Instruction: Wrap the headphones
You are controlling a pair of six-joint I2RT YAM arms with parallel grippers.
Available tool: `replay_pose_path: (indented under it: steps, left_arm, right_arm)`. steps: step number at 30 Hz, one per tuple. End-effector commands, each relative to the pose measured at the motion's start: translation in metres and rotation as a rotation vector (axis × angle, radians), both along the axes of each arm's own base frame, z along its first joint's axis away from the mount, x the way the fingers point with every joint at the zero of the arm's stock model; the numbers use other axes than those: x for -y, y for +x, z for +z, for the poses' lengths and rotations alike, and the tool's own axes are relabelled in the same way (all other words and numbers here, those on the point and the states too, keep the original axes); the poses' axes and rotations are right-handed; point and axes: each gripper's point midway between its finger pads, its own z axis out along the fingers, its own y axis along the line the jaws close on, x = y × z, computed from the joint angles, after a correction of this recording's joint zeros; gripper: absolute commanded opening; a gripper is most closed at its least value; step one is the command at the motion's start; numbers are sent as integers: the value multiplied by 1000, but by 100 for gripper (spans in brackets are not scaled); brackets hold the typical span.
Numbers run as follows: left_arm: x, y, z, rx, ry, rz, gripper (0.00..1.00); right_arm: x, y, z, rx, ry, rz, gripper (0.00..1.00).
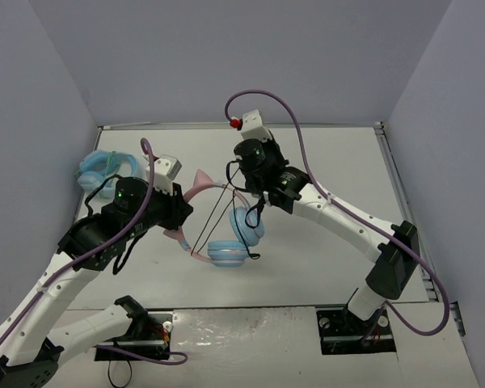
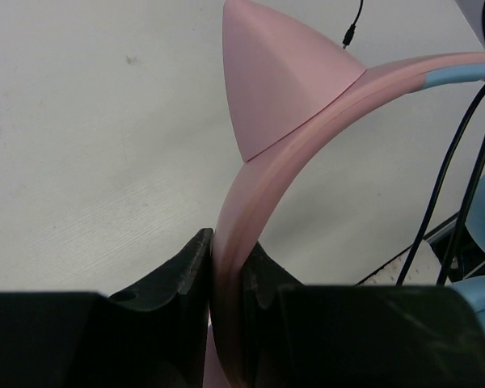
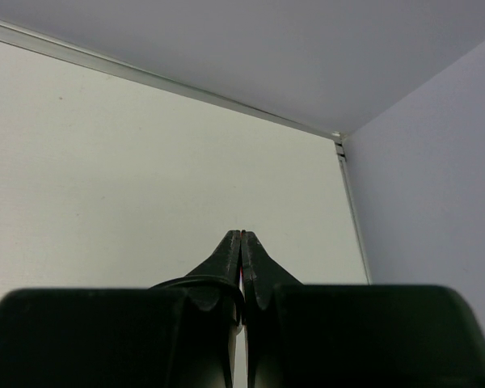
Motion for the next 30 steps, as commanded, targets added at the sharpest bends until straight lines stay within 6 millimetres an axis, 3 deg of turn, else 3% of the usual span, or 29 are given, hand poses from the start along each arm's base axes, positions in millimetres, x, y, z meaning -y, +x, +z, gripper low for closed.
replay_pose_path:
  steps: [1,5,9,14,19,30]
  left_arm:
    - [4,-11,99,212,-228,-27,0]
    - [-9,-10,129,289,-287,38,0]
    - [-16,-7,145,330,-318,85,0]
    - [-22,1,166,379,-358,141,0]
    - [-21,6,183,418,-396,157,0]
    - [-18,15,204,467,-479,186,0]
  right_arm:
    - [7,1,9,58,182,-10,0]
    - [-2,-4,-10,24,260,38,0]
    - [-15,-8,-22,-13,342,95,0]
    - [-50,-20,-33,-88,485,263,0]
    - [-79,-36,-37,-152,612,414,0]
    - [-121,-70,-51,-226,843,655,0]
